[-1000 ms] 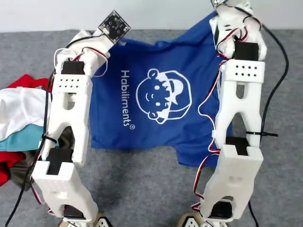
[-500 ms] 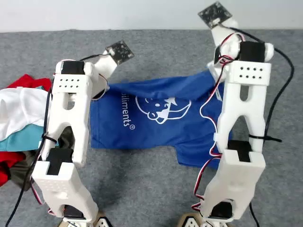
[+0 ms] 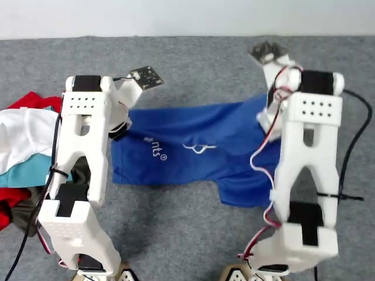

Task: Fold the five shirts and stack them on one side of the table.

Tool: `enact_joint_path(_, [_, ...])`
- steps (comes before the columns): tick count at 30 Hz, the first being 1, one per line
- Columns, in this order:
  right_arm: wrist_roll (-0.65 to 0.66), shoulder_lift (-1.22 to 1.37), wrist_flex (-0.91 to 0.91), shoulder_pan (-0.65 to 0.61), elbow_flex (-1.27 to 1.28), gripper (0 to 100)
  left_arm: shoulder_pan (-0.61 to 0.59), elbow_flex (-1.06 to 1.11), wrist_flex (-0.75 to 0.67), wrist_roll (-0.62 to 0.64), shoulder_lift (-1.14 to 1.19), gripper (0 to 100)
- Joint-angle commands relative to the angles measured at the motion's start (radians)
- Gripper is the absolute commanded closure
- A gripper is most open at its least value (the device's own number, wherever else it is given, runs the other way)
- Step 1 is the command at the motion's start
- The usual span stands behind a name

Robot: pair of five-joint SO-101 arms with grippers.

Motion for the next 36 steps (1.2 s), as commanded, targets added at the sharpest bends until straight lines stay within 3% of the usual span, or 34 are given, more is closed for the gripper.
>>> enact_joint_path(1, [-0.011,-0.13,0.041,0.01,0.132,98.3,-0.006,-0.038,0.037,-0.012,-0.008,98])
enact_joint_path(12, [-0.014,-0.24,-0.005,0.027,0.489,98.6,-0.005,0.071,0.017,-0.012,-0.006,98])
enact_joint_path(32, [0.0,-0.239,-0.061,0.091,0.605,98.3,-0.006,0.156,0.043,-0.043,-0.009,98])
enact_joint_path(36, [0.051,-0.24,-0.048,0.093,0.601,98.3,-0.012,0.156,0.044,-0.032,-0.018,91])
